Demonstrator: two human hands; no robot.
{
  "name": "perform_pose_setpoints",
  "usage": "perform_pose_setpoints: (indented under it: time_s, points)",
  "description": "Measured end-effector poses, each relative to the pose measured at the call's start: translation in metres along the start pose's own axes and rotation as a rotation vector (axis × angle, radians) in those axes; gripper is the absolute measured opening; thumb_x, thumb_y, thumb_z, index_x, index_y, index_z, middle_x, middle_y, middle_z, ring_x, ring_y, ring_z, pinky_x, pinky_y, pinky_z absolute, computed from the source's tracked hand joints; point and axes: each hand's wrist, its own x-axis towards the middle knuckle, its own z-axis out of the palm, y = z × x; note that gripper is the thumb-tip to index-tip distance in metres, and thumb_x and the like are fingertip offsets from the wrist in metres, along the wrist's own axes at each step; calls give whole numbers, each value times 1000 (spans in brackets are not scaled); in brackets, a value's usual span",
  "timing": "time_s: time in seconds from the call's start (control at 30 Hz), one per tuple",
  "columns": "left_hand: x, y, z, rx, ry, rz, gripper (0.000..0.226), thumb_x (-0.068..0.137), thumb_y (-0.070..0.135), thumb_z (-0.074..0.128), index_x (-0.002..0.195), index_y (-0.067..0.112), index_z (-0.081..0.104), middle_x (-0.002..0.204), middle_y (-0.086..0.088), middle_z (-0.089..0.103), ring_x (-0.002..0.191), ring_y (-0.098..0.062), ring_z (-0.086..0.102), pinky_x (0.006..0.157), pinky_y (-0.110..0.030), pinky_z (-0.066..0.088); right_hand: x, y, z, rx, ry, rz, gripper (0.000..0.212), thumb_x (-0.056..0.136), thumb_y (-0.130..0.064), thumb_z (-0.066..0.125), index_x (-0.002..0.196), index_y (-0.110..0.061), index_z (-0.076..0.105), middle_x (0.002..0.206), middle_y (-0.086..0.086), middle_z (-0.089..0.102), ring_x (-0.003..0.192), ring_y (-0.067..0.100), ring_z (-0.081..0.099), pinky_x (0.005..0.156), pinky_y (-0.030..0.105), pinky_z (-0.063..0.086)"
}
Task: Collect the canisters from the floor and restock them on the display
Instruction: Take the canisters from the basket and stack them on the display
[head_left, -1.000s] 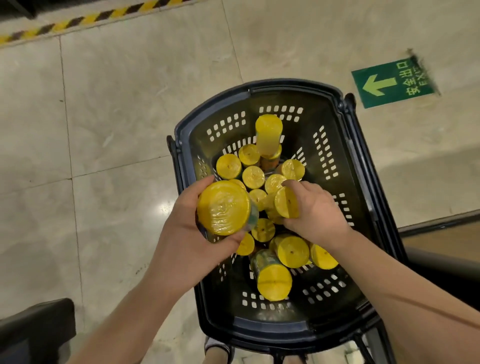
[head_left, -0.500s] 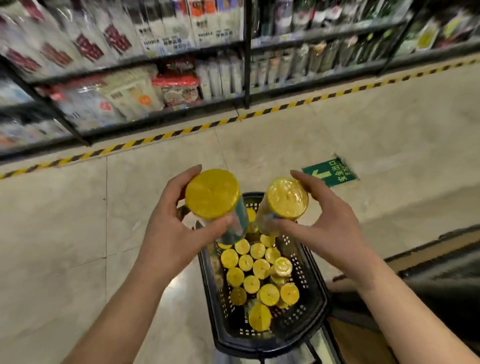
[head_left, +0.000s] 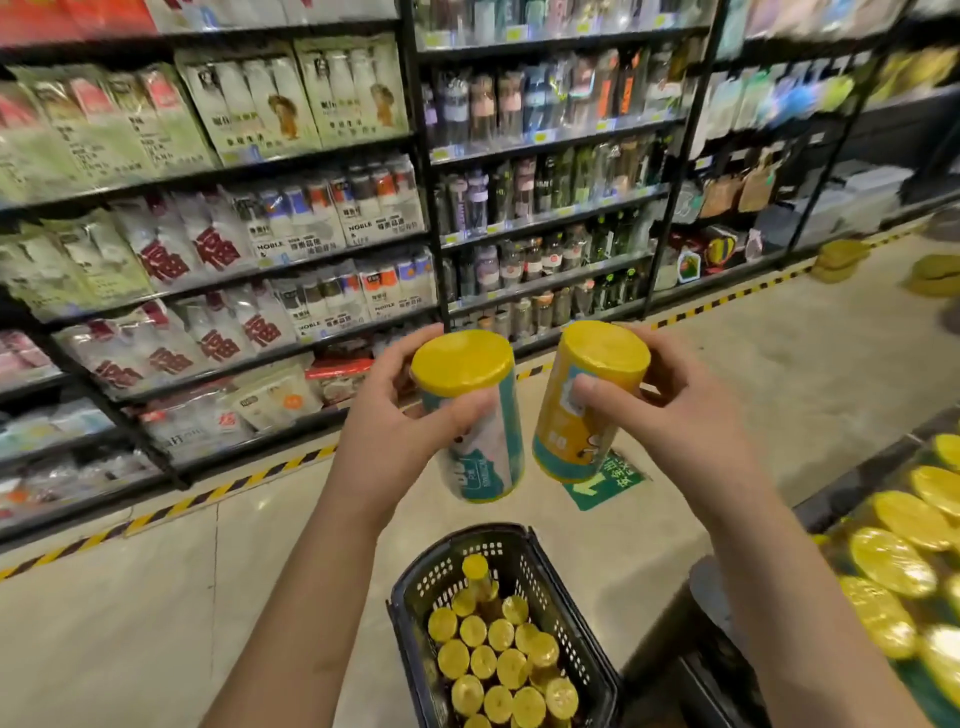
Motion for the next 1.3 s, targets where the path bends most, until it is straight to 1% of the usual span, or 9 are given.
perform_pose_setpoints:
  time_s: [0.1,0.2,0.3,0.43,0.6,0.77,0.97,1.1,1.3]
  points:
    - [-2,24,11,-22,-47,28,79,60,51,93,131,44,59,123,19,65,116,-1,61,95,-39,58,-12,-20,-21,1,66,-4,57,70,-50,85,122,-45,61,115,-21,69,105,-2,65,86,27,57]
    - [-3,43,27,-40,-104,49,77,58,52,93,128,46,60,119,24,65,113,-1,62,97,-42,56,-28,-39,-49,-3,132,-13,61,65,-56,83,121,-44,63,114,-20,69,104,-2,65,84,26,56]
    - [-7,52,50,-66,-174,82,77,56,53,93,125,47,61,116,25,66,109,1,63,92,-36,56,-49,-50,-77,-50,211,-19,62,65,-57,82,122,-42,63,115,-19,70,104,-1,66,81,23,57]
    - [-12,59,88,-115,-329,104,77,55,45,96,124,45,62,113,22,69,102,3,66,80,-24,55,-84,-50,-111,-126,378,5,55,70,-48,88,120,-43,64,113,-20,70,106,0,66,92,34,58]
    - [-24,64,148,-199,-538,166,73,62,35,87,130,31,61,111,15,68,97,8,65,69,-9,52,-141,-43,-147,-228,633,61,62,63,-58,86,119,-48,62,115,-25,68,108,-4,64,96,37,56]
    - [-51,69,214,-234,-743,197,79,53,49,84,127,38,61,117,21,66,111,5,60,83,-20,55,-201,-39,-184,-328,804,148,65,64,-60,86,123,-48,61,120,-26,67,110,-4,62,99,38,54]
    - [-97,86,290,-244,-920,214,80,53,45,88,128,36,60,118,16,66,108,2,64,78,-11,53,-262,-36,-232,-344,970,197,63,63,-61,85,121,-47,63,118,-25,68,112,-2,62,97,40,54]
    - [-127,97,343,-225,-979,218,78,53,50,88,125,42,60,117,19,65,106,5,63,78,-16,57,-289,-27,-277,-304,1016,193,57,68,-49,88,120,-45,64,115,-25,68,110,-3,62,87,29,55]
    - [-175,110,428,-171,-999,286,77,58,48,88,128,41,57,120,21,62,111,6,60,77,-11,53,-327,-7,-357,-296,1031,182,66,64,-52,87,124,-45,62,116,-26,67,108,-10,60,74,14,53]
